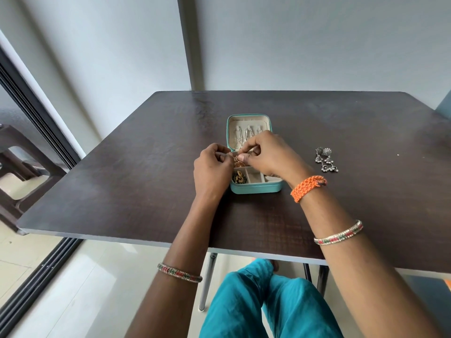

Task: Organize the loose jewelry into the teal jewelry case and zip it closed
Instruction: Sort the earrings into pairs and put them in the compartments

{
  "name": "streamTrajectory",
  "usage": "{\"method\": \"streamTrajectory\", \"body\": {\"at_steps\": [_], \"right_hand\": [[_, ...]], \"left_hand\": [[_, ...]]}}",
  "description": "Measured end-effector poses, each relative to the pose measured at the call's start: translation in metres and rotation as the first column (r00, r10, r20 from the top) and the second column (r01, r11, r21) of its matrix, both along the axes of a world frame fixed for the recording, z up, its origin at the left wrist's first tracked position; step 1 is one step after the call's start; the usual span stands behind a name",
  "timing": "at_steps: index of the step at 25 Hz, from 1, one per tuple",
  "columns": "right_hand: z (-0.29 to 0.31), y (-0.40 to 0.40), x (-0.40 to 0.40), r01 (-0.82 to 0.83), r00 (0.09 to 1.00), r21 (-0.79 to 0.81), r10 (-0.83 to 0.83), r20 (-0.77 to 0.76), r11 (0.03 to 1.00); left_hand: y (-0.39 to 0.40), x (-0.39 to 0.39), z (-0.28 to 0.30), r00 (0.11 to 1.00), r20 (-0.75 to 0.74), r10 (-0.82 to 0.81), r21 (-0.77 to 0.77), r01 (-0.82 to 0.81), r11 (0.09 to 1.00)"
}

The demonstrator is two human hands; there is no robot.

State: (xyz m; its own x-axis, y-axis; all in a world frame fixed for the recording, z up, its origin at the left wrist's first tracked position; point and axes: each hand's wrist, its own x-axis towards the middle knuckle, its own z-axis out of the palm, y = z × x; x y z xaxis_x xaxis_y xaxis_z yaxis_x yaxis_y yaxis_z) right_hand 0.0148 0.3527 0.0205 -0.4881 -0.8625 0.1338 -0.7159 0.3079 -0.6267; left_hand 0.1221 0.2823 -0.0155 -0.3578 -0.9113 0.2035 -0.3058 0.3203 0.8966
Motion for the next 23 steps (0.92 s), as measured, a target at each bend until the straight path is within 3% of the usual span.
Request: {"method": "streamTrajectory", "body": {"at_steps": [7, 13, 20, 23], "right_hand": [[-0.004, -0.007, 0.001, -0.002, 0.999, 0.057, 0.005, -0.052, 0.998], [-0.008, -0.002, 0.010, 0.005, 0.991, 0.006, -0.004, -0.132, 1.000], [0.002, 0.038, -0.032, 0.183, 0.981, -0.300, -0.154, 0.117, 0.936], [0.006, 0.068, -0.075, 0.342, 0.937, -0.375, -0.279, 0.211, 0.862]], "left_hand": [[0.001, 0.000, 0.000, 1.000, 0.016, -0.005, -0.040, 0.006, 0.999], [0.003, 0.001, -0.001, 1.000, 0.006, -0.002, -0.050, 0.002, 0.999], [0.010, -0.001, 0.003, 0.994, -0.110, 0.008, -0.268, -0.037, 0.963], [0.031, -0.012, 0.019, 0.996, -0.049, -0.077, -0.418, 0.049, 0.907]]}}
